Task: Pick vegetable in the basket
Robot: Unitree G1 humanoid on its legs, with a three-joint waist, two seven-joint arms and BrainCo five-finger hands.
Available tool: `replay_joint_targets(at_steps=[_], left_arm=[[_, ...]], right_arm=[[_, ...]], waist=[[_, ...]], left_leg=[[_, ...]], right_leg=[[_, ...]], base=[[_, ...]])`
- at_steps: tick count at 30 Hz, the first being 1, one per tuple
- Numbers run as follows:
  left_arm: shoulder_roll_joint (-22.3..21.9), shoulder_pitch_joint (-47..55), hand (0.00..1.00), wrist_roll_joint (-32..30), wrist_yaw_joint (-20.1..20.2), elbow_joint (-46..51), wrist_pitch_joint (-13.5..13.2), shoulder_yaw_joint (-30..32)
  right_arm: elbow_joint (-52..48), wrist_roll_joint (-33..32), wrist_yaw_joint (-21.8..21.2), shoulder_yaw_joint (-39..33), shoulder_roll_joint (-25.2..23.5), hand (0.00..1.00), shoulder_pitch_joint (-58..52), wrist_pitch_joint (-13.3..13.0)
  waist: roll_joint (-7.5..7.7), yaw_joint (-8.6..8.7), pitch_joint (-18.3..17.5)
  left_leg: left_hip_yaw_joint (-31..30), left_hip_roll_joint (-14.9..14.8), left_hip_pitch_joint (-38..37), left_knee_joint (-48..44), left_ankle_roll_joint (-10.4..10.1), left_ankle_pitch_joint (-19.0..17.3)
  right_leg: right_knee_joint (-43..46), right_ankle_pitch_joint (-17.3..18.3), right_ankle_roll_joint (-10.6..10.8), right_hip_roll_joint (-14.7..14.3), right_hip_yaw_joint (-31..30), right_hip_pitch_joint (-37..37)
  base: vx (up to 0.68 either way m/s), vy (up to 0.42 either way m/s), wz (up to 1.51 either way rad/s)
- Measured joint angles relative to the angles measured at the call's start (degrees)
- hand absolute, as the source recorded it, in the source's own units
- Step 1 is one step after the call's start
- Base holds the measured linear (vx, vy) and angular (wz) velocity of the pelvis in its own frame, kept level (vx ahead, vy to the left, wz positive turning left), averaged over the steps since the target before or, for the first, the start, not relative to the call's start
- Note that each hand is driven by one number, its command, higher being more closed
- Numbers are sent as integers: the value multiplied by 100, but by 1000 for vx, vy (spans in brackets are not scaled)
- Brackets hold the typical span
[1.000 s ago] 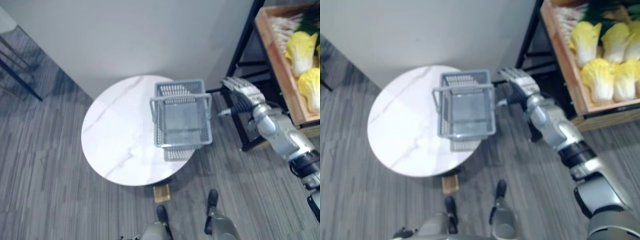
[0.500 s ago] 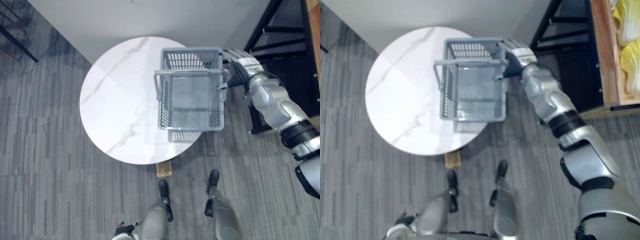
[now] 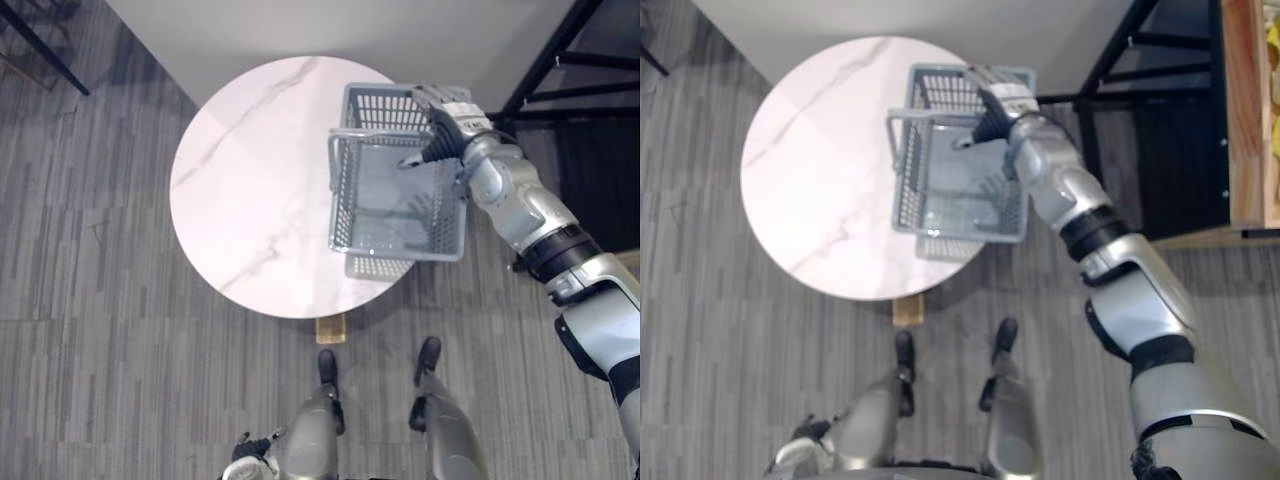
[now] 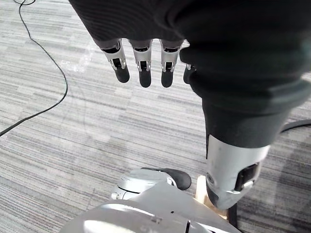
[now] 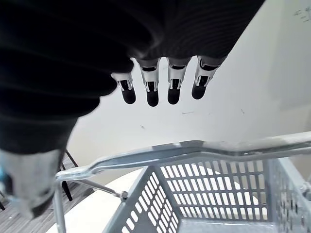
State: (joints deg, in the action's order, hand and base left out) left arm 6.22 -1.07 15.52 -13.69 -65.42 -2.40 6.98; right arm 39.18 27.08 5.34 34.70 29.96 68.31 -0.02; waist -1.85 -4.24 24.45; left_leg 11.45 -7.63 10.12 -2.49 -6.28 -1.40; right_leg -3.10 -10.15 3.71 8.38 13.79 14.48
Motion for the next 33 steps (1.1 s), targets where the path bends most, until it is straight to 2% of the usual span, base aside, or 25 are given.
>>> replay_joint_targets(at_steps=[5,12,22,33], left_arm=[[35,-98,0,-2,-91,9,-5,-12],[57,-151,0,1,-131,54,-17,-116],[129,-152,0,3,-175,96,-38,-387],[180,-187,0,11,-180,178,-83,-562]], right_arm=[[264,7,-4,91,-180,0,162,42],[524,14,0,63,-190,0,283,61],[1147,171,167,-316,-184,0,326,113],[1352,171,220,-561,-171,0,504,135]], waist=[[30,-22,50],[44,-80,165],[31,-78,175],[2,-85,224]], left_leg=[[-139,-1,71,26,-6,80],[-281,5,158,46,-15,168],[-288,7,204,255,-31,317],[-292,13,307,299,-32,337]], right_leg=[[0,0,0,5,108,-5],[1,1,0,14,193,1],[1,0,0,1,200,132],[-39,-1,1,-1,211,233]], base=[[0,2,13],[-2,1,10],[1,0,0],[41,4,1]])
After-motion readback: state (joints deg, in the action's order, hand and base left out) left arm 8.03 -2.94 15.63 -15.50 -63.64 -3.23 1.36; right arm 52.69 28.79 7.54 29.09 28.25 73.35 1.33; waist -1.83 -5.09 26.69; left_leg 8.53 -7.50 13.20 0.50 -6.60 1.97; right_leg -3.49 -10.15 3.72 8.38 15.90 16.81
